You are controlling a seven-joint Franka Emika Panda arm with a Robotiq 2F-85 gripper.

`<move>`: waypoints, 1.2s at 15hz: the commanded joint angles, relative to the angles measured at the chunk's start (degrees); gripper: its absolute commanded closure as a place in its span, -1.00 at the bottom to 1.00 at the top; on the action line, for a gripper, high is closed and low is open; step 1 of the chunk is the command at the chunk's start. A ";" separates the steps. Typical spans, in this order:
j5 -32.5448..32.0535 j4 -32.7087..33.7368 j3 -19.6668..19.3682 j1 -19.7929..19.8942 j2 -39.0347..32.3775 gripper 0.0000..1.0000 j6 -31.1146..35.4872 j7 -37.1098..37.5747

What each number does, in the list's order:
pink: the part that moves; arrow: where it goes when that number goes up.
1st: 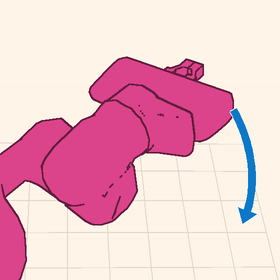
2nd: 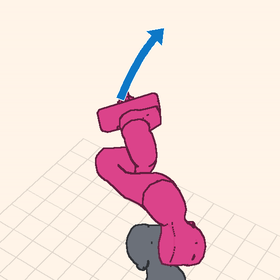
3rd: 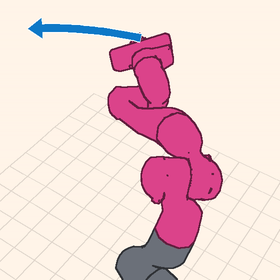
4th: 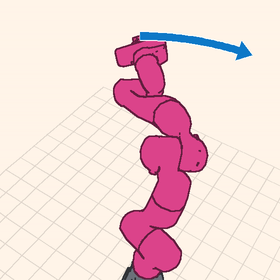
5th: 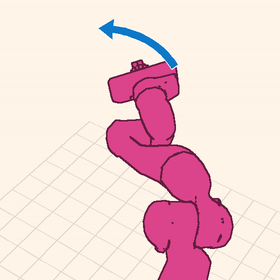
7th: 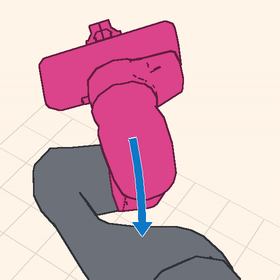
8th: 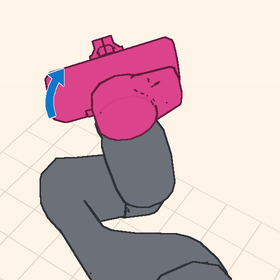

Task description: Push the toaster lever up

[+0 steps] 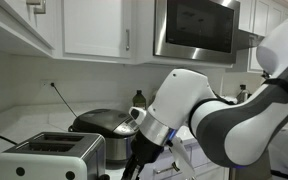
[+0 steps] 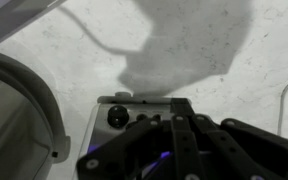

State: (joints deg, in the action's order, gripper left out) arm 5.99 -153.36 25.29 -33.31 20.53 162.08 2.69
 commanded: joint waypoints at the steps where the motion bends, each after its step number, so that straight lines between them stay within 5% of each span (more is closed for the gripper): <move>1: -4.09 4.78 1.85 3.71 -6.58 1.00 1.81 2.33; 18: -4.89 8.22 2.31 5.13 -15.56 1.00 7.17 2.23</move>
State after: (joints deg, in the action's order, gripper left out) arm 1.74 -145.19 27.01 -28.53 5.65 167.41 2.79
